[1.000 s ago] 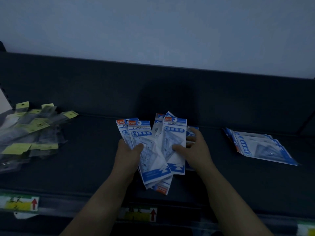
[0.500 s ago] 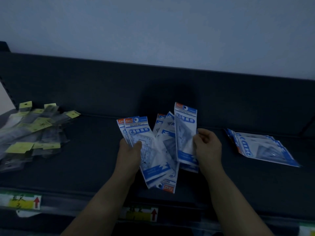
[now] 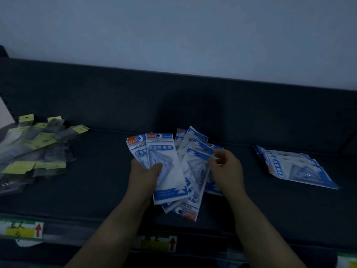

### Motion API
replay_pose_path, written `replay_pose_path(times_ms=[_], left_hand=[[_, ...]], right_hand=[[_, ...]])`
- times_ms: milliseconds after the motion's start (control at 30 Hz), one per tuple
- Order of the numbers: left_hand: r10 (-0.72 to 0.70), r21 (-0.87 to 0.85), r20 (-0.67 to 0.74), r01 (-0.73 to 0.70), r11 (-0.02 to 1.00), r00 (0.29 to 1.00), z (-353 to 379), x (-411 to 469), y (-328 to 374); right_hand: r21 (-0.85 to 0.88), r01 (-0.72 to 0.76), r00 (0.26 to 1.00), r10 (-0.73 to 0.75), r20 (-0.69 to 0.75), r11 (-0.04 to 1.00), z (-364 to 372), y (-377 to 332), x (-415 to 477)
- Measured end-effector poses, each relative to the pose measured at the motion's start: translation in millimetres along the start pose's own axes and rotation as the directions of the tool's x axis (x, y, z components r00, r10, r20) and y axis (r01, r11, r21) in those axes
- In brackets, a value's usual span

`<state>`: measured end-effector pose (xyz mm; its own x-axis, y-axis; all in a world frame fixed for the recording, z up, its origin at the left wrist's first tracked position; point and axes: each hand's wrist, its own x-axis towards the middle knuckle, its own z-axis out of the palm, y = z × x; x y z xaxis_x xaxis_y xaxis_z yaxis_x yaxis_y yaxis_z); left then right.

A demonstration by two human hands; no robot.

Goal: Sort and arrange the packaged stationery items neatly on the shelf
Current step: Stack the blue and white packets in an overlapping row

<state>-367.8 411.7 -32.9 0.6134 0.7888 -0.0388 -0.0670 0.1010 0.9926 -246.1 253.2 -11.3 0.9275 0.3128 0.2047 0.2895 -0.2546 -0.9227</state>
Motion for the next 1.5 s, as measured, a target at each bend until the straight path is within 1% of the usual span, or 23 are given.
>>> replay_pose_path(times_ms=[133, 233, 300, 333, 433, 500, 567, 667, 733, 800, 833, 933, 1000, 1067, 1133, 1167, 1233, 1267, 1300, 1367, 1433, 1467, 1500], left_hand=[[-0.043, 0.022, 0.03, 0.043, 0.999, 0.999, 1, -1, 2], [-0.072, -0.02, 0.036, 0.073, 0.997, 0.997, 1, -1, 3], [-0.067, -0.035, 0.025, 0.067, 0.997, 0.997, 2, -3, 6], [-0.067, -0.05, 0.016, 0.068, 0.996, 0.998, 1, -3, 6], [-0.072, -0.117, -0.028, 0.068, 0.991, 0.997, -1, -6, 11], [-0.081, -0.146, -0.074, 0.07, 0.987, 0.994, -2, -7, 13], [-0.078, -0.166, -0.113, 0.058, 0.984, 0.991, -3, -7, 13], [-0.094, -0.188, -0.124, 0.07, 0.98, 0.988, -4, -7, 13], [-0.098, -0.191, -0.134, 0.071, 0.979, 0.986, -3, -7, 13], [-0.109, -0.217, -0.148, 0.075, 0.973, 0.983, -2, -8, 13], [-0.115, -0.232, -0.16, 0.076, 0.97, 0.98, -2, -7, 13], [-0.13, -0.276, -0.137, 0.088, 0.957, 0.982, 2, -9, 16], [-0.105, -0.281, -0.098, 0.073, 0.957, 0.99, 7, -13, 20], [-0.069, -0.285, -0.062, 0.048, 0.957, 0.996, 12, -17, 22], [-0.056, -0.303, -0.035, 0.043, 0.952, 0.998, 15, -19, 22], [-0.056, -0.317, -0.031, 0.044, 0.947, 0.998, 16, -19, 22], [-0.068, -0.357, -0.04, 0.049, 0.933, 0.997, 15, -18, 23], [-0.076, -0.377, -0.047, 0.052, 0.925, 0.996, 14, -18, 24], [-0.08, -0.394, -0.053, 0.053, 0.918, 0.995, 13, -18, 26], [-0.077, -0.406, -0.056, 0.048, 0.913, 0.995, 13, -20, 28], [-0.073, -0.383, -0.074, 0.039, 0.923, 0.995, 12, -22, 28], [-0.07, -0.363, -0.098, 0.03, 0.931, 0.993, 11, -21, 28], [-0.069, -0.344, -0.13, 0.021, 0.939, 0.989, 10, -21, 28]], right_hand=[[-0.047, -0.018, 0.982, 0.027, 0.187, 0.999, 4, 2, 1], [-0.037, -0.023, 0.978, 0.03, 0.207, 0.999, 4, 0, 3], [0.029, -0.052, 0.975, 0.044, 0.216, 0.998, 3, -1, 3], [0.089, -0.059, 0.98, 0.04, 0.197, 0.994, 3, -2, 2], [0.226, -0.063, 0.998, 0.067, -0.011, 0.972, -2, 0, 3], [0.29, -0.09, 0.989, 0.119, -0.085, 0.953, -5, 3, 5], [0.326, -0.127, 0.987, 0.153, -0.055, 0.937, -6, 3, 5], [0.24, -0.165, 0.986, 0.163, 0.029, 0.957, -3, 3, 4], [0.269, -0.188, 0.98, 0.2, -0.018, 0.945, -1, 4, 5], [0.363, -0.2, 0.961, 0.255, -0.11, 0.91, -3, 5, 7], [0.435, -0.201, 0.952, 0.28, -0.124, 0.878, -5, 4, 8], [0.646, -0.228, 0.949, 0.315, -0.019, 0.728, -7, 2, 8], [0.683, -0.251, 0.957, 0.281, 0.07, 0.686, -2, -5, 6], [0.65, -0.274, 0.96, 0.242, 0.14, 0.709, 6, -12, 1], [0.534, -0.255, 0.966, 0.19, 0.175, 0.806, 13, -14, -5], [0.43, -0.211, 0.974, 0.152, 0.167, 0.878, 15, -14, -7], [0.112, -0.044, 0.991, 0.029, 0.133, 0.993, 17, -11, -10], [-0.045, 0.054, 0.99, -0.048, 0.131, 0.998, 16, -10, -11], [-0.167, 0.152, 0.98, -0.128, 0.15, 0.974, 16, -9, -13], [-0.309, 0.351, 0.926, -0.278, 0.255, 0.884, 15, -12, -16], [-0.317, 0.469, 0.862, -0.349, 0.367, 0.824, 16, -14, -22], [-0.302, 0.459, 0.864, -0.341, 0.37, 0.835, 17, -13, -23], [-0.28, 0.41, 0.893, -0.319, 0.318, 0.868, 17, -13, -22]])
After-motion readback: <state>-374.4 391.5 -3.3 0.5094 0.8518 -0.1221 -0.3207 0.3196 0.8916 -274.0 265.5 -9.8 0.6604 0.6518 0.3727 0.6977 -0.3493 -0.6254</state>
